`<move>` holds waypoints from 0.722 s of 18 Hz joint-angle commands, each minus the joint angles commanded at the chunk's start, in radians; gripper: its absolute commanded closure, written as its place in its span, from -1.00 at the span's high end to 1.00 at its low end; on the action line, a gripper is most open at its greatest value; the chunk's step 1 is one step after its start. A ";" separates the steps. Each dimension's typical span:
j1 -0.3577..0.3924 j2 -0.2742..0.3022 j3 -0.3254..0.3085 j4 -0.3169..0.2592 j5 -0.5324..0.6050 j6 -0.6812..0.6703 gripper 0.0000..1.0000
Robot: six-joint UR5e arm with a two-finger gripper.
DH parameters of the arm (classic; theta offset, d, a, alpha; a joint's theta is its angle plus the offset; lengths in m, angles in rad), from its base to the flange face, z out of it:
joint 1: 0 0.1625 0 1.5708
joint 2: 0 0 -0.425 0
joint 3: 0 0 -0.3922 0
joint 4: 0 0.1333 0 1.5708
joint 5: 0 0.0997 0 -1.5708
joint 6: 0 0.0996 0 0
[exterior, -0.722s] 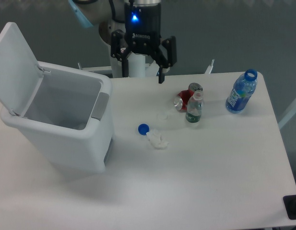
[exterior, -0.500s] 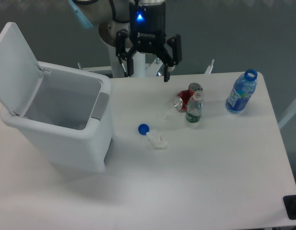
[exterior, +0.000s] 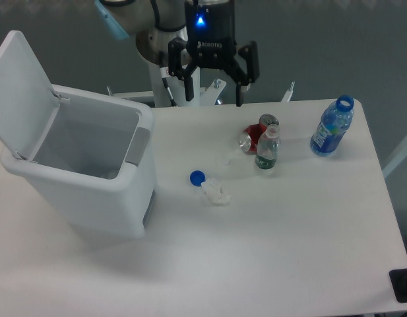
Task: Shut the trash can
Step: 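Raise the gripper and swing it toward the open trash can lid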
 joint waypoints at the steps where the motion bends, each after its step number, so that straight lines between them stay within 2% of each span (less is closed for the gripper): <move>1: 0.000 0.003 0.000 0.000 0.002 0.000 1.00; 5: -0.008 0.008 -0.002 -0.008 -0.003 -0.003 1.00; 10: -0.024 0.043 -0.005 -0.012 -0.006 -0.029 1.00; 13: -0.037 0.072 -0.014 -0.050 -0.009 -0.041 1.00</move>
